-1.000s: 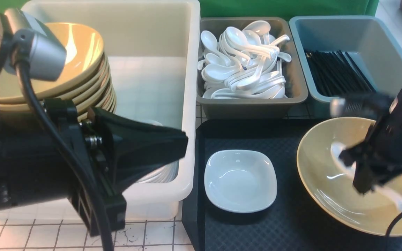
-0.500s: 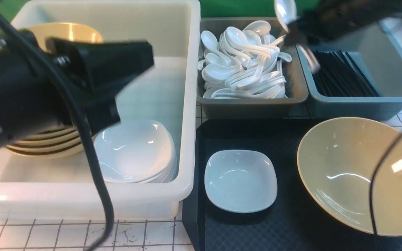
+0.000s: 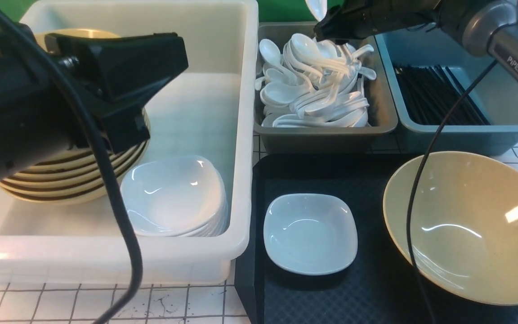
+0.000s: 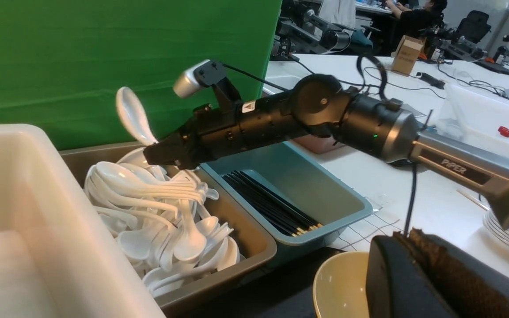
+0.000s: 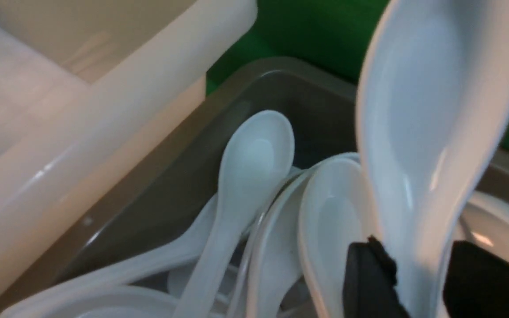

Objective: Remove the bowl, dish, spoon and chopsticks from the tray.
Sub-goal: Use the right arm to put the soup spoon into the small storage box in the middle, then use the right arm to grab the yellow noodle bowl

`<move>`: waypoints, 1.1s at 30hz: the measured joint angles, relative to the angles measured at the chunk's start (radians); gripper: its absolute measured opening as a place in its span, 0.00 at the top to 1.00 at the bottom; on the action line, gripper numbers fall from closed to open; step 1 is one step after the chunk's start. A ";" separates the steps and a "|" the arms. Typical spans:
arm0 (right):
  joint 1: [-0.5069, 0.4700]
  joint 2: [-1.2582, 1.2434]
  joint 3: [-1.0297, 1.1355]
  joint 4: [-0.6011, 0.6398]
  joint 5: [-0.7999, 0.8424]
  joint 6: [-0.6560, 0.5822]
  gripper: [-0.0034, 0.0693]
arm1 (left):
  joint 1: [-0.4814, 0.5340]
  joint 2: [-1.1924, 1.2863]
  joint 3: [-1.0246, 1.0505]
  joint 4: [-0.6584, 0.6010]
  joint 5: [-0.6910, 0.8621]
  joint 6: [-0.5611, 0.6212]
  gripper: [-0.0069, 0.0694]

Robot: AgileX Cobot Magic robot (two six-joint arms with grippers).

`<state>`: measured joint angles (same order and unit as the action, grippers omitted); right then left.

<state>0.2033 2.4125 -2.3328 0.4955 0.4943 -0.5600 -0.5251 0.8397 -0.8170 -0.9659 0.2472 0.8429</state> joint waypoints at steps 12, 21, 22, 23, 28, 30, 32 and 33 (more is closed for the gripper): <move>0.000 -0.054 -0.001 -0.040 0.235 0.015 0.17 | 0.000 0.000 0.000 -0.003 0.066 -0.001 0.91; 0.000 -0.252 -0.003 -0.238 0.675 0.151 0.74 | 0.000 0.000 0.000 0.005 0.280 -0.058 0.91; 0.000 -0.265 0.003 -0.248 0.675 0.165 0.80 | 0.000 0.000 0.000 0.007 0.296 -0.065 0.91; 0.000 -0.281 0.011 -0.257 0.675 0.178 0.85 | 0.000 0.000 0.000 0.009 0.318 -0.072 0.91; -0.001 -0.420 0.144 -0.283 0.675 0.227 0.92 | 0.000 0.000 0.000 0.017 0.390 -0.082 0.91; -0.001 -0.510 0.239 -0.305 0.675 0.243 0.92 | 0.000 0.000 0.000 0.023 0.410 -0.082 0.91; -0.001 -0.626 0.357 -0.325 0.675 0.257 0.92 | 0.000 0.000 0.000 0.040 0.429 -0.082 0.91; -0.001 -0.686 0.430 -0.330 0.675 0.266 0.92 | 0.000 0.000 0.000 0.050 0.442 -0.082 0.91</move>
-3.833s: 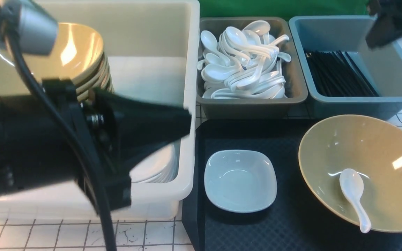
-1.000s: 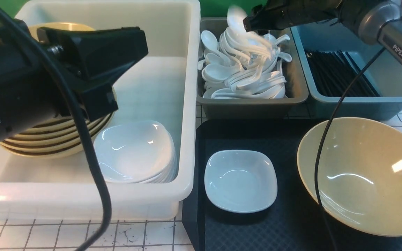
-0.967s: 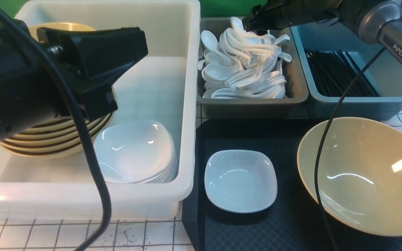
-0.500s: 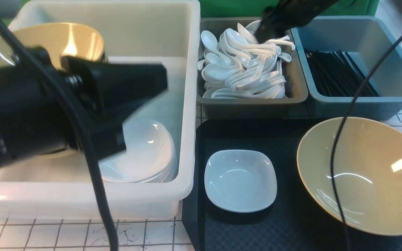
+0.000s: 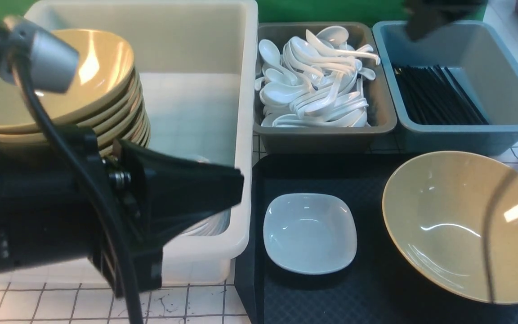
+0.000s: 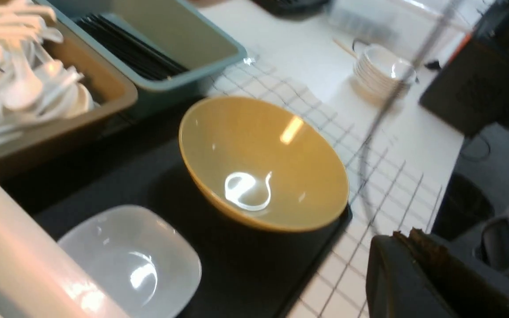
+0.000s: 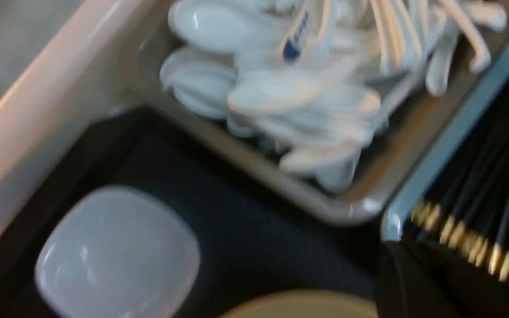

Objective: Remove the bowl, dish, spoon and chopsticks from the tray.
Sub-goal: Use the right arm to grab the yellow noodle bowl

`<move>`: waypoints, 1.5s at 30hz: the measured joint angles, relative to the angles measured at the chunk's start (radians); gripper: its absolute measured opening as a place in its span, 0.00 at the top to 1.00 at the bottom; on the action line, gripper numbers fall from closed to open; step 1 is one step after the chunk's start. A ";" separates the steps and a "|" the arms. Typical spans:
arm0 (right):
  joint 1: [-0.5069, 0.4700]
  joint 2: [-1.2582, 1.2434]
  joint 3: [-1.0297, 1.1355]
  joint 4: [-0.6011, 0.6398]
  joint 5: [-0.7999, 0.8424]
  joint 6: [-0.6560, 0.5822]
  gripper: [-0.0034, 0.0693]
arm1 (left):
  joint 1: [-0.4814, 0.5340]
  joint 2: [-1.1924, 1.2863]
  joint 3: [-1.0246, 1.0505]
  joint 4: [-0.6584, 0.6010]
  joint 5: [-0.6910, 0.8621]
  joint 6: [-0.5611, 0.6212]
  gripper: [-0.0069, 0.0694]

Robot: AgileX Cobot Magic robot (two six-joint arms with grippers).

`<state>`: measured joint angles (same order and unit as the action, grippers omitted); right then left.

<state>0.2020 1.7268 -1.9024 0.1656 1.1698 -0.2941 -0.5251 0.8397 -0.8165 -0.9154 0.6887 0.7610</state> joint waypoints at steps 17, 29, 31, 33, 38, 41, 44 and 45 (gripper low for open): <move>0.166 -0.481 0.789 -0.021 -0.001 0.003 0.74 | 0.000 0.000 0.060 0.035 -0.018 -0.037 0.91; 0.313 -0.456 1.008 -0.086 -0.351 -0.017 0.16 | 0.000 0.000 0.061 0.021 -0.032 -0.012 0.91; 0.316 -0.415 1.036 -0.093 -0.402 -0.019 0.14 | 0.000 0.000 0.061 0.017 -0.032 -0.008 0.91; 0.317 -0.370 1.048 -0.116 -0.428 -0.022 0.14 | 0.000 0.000 0.061 0.015 -0.032 0.004 0.91; 0.317 -0.239 1.054 -0.216 -0.483 -0.026 0.28 | 0.000 0.000 0.061 0.002 -0.032 0.015 0.91; 0.317 -0.206 1.054 -0.225 -0.488 -0.028 0.42 | 0.000 0.000 0.061 0.001 -0.032 0.016 0.91; 0.317 -0.203 1.043 -0.252 -0.463 -0.026 0.59 | 0.000 0.000 0.061 0.000 -0.032 0.016 0.91; 0.317 -0.210 1.037 -0.262 -0.452 -0.028 0.61 | 0.000 0.000 0.061 -0.002 -0.032 0.016 0.91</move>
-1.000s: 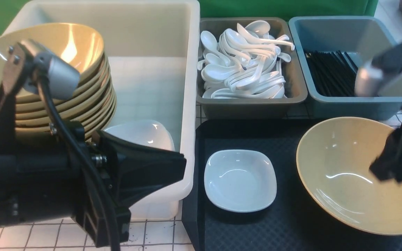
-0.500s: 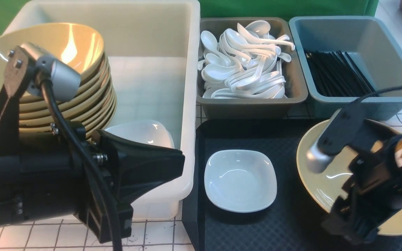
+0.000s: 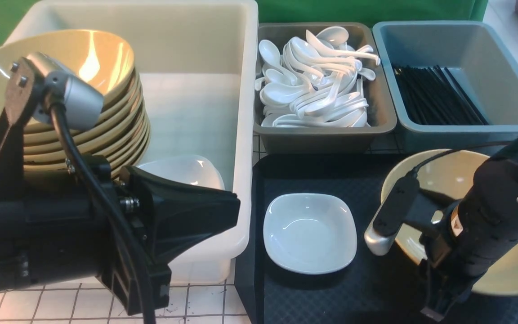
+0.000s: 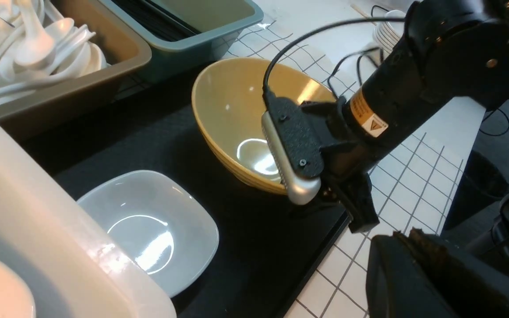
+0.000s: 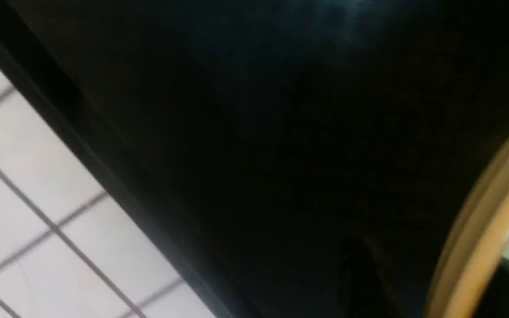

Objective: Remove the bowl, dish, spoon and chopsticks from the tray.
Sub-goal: Use the right arm to grab the yellow noodle bowl, then use the right arm to put the noodle bowl into the large storage box on the left

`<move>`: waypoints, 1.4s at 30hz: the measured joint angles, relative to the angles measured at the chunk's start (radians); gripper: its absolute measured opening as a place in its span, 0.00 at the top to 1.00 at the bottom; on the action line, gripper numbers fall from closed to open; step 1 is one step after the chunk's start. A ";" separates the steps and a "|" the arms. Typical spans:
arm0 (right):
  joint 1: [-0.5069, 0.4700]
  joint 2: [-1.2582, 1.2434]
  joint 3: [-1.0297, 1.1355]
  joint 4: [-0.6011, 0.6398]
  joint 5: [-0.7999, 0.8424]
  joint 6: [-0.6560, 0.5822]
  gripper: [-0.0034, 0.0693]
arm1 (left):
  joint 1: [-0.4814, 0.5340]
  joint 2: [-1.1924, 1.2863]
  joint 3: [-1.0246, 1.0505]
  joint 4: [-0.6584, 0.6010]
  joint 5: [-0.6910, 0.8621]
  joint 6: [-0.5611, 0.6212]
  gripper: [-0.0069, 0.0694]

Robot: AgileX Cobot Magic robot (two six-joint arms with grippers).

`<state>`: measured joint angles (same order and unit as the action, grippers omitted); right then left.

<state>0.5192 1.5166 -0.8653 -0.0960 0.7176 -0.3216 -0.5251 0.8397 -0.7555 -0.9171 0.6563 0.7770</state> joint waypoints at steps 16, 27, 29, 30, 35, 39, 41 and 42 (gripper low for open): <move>0.112 -0.208 -0.471 0.040 0.410 0.104 0.88 | 0.000 -0.064 0.000 0.112 -0.091 -0.123 0.91; 0.382 0.266 -1.241 0.074 0.290 -0.400 0.88 | 0.000 -0.359 0.000 1.101 0.061 -1.166 0.91; 0.401 0.340 -1.347 0.080 0.252 -0.451 0.88 | 0.000 -0.401 0.000 1.201 0.113 -1.296 0.91; 0.409 0.401 -1.422 0.081 0.226 -0.480 0.88 | 0.000 -0.429 0.000 1.255 0.137 -1.344 0.91; 0.411 0.620 -1.638 0.078 0.119 -0.553 0.88 | 0.000 -0.509 0.000 1.318 0.209 -1.423 0.91; 0.410 0.768 -1.720 0.072 0.022 -0.599 0.88 | 0.000 -0.546 0.000 1.327 0.277 -1.427 0.91; 0.410 0.815 -1.730 0.074 -0.013 -0.612 0.88 | 0.000 -0.558 0.000 1.327 0.297 -1.423 0.91; 0.410 0.850 -1.732 0.074 -0.036 -0.624 0.88 | 0.000 -0.567 -0.001 1.327 0.313 -1.418 0.91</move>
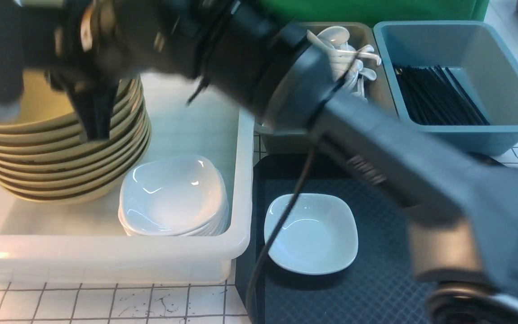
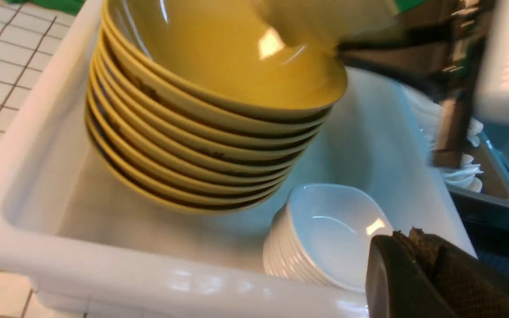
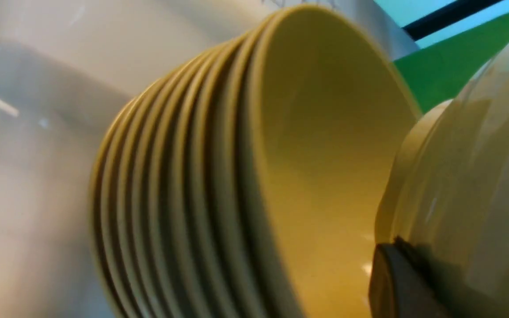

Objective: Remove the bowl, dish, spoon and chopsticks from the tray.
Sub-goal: Use the right arm to put the noodle bowl into the large storage box on the left

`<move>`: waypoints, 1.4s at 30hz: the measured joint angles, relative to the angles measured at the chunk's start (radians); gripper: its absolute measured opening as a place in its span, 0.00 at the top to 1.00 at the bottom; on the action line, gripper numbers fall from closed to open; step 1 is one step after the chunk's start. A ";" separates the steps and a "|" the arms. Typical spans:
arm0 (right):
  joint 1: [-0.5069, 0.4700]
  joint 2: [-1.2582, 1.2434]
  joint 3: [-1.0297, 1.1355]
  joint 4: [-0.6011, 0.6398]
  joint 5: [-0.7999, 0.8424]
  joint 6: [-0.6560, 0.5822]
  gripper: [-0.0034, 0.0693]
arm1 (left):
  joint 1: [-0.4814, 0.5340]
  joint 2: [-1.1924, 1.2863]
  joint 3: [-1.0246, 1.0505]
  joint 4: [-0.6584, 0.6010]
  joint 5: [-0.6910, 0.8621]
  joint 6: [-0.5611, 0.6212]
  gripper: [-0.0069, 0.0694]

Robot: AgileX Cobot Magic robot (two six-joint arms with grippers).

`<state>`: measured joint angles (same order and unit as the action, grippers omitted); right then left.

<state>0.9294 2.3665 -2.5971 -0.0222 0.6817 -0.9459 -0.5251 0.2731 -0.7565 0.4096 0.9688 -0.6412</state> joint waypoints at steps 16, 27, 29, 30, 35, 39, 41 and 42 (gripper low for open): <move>-0.002 0.092 -0.005 -0.007 -0.192 -0.022 0.79 | 0.000 -0.010 0.000 -0.013 0.020 0.054 0.91; 0.000 0.090 -0.017 -0.024 -0.175 -0.022 0.43 | 0.000 -0.010 0.000 -0.055 -0.032 0.103 0.91; 0.010 0.075 -0.033 -0.057 -0.101 -0.016 0.41 | 0.000 -0.010 0.000 -0.059 -0.034 0.108 0.91; 0.018 0.060 -0.045 -0.080 -0.050 -0.003 0.40 | 0.000 -0.010 0.000 -0.063 -0.034 0.112 0.91; 0.059 -0.032 -0.109 -0.164 0.163 0.089 0.40 | 0.000 -0.010 0.000 -0.093 -0.051 0.147 0.91; 0.076 -0.115 -0.149 -0.205 0.336 0.175 0.40 | 0.000 -0.010 0.000 -0.144 -0.081 0.193 0.91; 0.078 -0.153 -0.159 -0.212 0.468 0.247 0.40 | 0.000 -0.009 0.000 -0.193 -0.101 0.231 0.91; 0.078 -0.167 -0.159 -0.215 0.490 0.278 0.41 | 0.000 -0.003 0.000 -0.224 -0.105 0.259 0.91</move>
<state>1.0075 2.1998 -2.7563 -0.2369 1.1718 -0.6684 -0.5251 0.2697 -0.7566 0.1853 0.8639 -0.3826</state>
